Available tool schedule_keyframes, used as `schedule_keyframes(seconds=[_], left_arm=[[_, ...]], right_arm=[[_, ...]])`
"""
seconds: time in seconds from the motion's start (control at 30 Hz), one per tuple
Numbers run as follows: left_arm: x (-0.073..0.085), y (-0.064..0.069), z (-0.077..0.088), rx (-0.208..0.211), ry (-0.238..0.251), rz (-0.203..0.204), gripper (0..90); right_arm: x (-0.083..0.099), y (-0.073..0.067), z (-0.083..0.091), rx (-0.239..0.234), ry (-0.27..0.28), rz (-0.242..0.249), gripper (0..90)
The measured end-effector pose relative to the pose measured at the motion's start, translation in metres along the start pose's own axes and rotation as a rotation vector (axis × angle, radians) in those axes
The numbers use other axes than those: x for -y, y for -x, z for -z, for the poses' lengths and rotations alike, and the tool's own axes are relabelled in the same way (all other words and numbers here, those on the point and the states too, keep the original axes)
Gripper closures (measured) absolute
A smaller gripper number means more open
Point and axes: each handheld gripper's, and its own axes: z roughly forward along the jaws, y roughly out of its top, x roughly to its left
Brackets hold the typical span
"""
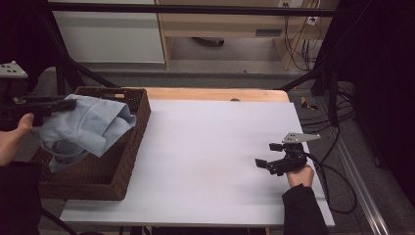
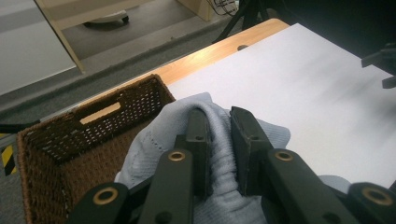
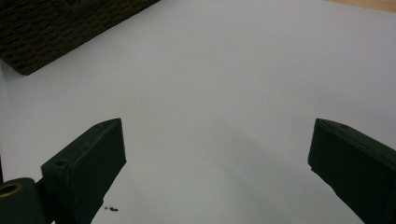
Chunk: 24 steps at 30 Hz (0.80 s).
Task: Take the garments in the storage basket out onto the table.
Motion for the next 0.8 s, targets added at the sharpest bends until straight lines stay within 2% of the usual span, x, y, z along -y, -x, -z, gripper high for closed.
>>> schedule_keyframes(seconds=[0.2,0.8], left_arm=[[-0.004,0.006,-0.004,0.038,0.006,-0.013,77.9],[-0.023,0.037,-0.031,0.106,-0.013,-0.074,78.0]], right_arm=[[0.000,0.000,0.000,-0.001,0.001,0.000,4.7],[0.000,0.000,0.000,-0.001,0.001,0.000,4.7]])
